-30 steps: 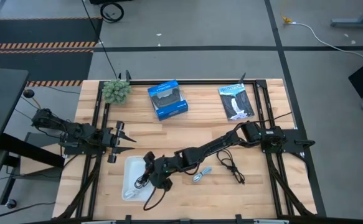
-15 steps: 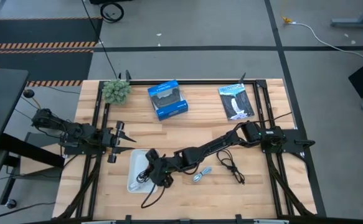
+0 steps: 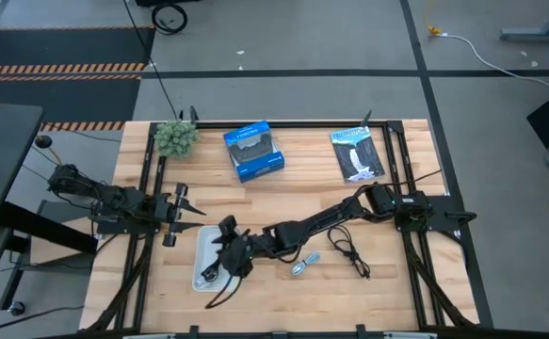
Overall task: Pick and place USB-C Cables
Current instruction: Put the blue charger cable into the white bin
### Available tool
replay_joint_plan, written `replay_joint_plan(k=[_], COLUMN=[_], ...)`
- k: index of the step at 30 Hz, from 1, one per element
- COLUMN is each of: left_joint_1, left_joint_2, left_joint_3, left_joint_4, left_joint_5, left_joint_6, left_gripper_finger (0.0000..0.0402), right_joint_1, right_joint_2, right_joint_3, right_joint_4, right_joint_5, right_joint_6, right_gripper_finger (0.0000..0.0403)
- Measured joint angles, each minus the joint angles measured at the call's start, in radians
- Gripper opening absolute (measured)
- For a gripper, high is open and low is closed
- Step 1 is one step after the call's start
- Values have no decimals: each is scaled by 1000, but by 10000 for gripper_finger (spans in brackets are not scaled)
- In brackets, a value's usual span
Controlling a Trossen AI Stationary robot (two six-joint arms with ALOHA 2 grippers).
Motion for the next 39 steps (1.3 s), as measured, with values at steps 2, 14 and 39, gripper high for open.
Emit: replay_joint_plan(k=[2, 14, 39], left_joint_1=[0, 0, 0], left_joint_2=[0, 0, 0], left_joint_3=[0, 0, 0], left_joint_4=[0, 2, 0], left_joint_5=[0, 0, 0], left_joint_6=[0, 0, 0], left_gripper_finger=[142, 142, 142], right_joint_1=[1, 113, 132], right_joint_2=[0, -38, -138], right_joint_3=[11, 53, -23], right_joint_4=[-9, -263, -1082], right_joint_5=[2, 203, -306], right_joint_6=[0, 115, 857], right_gripper_finger=[171, 170, 184])
